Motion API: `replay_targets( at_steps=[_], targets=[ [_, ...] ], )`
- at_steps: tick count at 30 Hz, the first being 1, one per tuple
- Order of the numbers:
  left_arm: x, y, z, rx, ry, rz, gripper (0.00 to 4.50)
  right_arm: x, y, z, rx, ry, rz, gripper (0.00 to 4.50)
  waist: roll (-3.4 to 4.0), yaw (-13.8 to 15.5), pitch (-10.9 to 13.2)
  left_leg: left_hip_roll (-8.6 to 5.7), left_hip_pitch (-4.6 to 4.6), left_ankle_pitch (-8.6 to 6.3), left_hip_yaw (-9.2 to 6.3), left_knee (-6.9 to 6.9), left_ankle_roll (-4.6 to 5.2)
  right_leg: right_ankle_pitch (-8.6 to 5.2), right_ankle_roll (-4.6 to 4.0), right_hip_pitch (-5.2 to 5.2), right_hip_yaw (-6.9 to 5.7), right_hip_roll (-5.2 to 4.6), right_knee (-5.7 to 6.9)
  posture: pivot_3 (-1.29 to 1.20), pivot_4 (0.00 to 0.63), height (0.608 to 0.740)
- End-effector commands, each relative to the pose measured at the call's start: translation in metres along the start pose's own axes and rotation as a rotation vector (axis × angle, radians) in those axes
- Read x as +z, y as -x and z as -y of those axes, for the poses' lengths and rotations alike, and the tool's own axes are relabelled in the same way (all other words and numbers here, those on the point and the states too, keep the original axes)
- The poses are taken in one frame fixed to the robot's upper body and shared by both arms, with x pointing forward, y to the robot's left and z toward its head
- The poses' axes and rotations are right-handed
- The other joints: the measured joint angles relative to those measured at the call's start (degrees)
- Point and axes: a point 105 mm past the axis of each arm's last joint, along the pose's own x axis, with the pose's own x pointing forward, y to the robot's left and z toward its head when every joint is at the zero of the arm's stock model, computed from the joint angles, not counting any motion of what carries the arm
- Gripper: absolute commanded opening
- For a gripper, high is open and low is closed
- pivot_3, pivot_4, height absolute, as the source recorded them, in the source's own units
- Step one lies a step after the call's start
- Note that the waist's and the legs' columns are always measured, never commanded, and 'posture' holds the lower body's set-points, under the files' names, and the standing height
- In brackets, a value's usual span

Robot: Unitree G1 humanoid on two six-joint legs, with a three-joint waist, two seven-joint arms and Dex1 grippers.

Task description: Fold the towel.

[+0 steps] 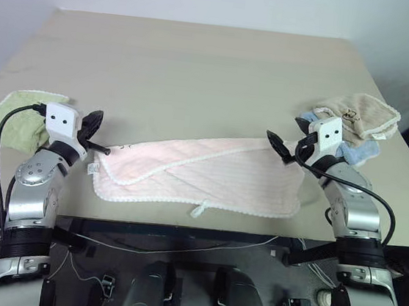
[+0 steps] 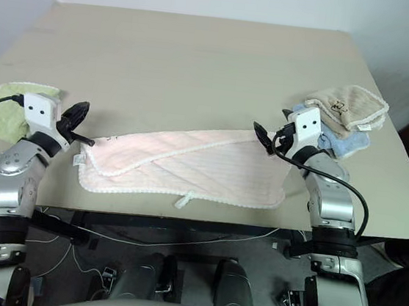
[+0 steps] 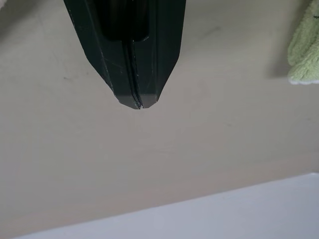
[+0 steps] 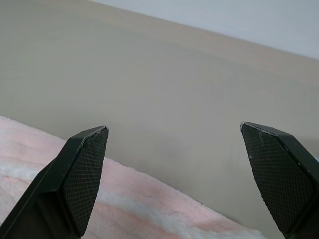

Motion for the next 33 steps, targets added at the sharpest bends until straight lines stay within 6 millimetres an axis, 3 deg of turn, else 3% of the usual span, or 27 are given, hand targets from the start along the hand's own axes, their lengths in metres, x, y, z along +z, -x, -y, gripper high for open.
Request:
replay_targets(
  at_steps=[1,9,25,30,33],
  targets=[
    [0.017,0.0,-0.004,-0.004,-0.03,0.044,0.0,0.011,0.001,-0.002,0.001,0.011,0.052,4.46,0.0,0.0,0.0,0.0,0.0,0.0,0.0,0.0,0.0,0.0,0.0,0.0,0.0,0.0,0.0,0.0,0.15,0.74],
    [0.019,0.0,-0.004,-0.011,-0.042,0.045,0.0,0.012,-0.006,-0.011,0.017,-0.005,0.066,4.46,0.0,-0.1,0.0,0.0,0.0,0.0,0.0,0.0,0.0,0.0,0.0,0.0,0.0,0.0,0.01,0.0,0.15,0.74],
    [0.019,0.005,-0.004,-0.096,-0.104,0.029,0.0,0.011,-0.013,-0.01,0.013,-0.007,0.077,4.46,0.0,-0.1,0.0,0.0,0.0,0.0,0.0,0.0,0.0,0.0,0.0,0.0,0.0,0.0,0.0,0.0,0.15,0.74],
    [0.019,0.015,0.006,-0.215,-0.146,0.008,0.0,0.005,-0.016,-0.014,0.021,-0.017,0.073,4.46,0.01,-0.3,0.0,0.01,0.01,0.0,0.01,-0.02,-0.01,-0.01,-0.01,-0.01,0.0,0.01,0.0,0.0,0.15,0.74],
    [0.015,0.03,0.024,-0.39,-0.173,-0.022,0.18,0.004,-0.016,-0.017,0.028,-0.023,0.074,4.49,0.03,-0.3,0.0,0.01,0.01,0.0,0.01,-0.03,-0.02,-0.01,-0.01,-0.02,0.0,0.01,0.0,0.0,0.15,0.74]
  ],
)
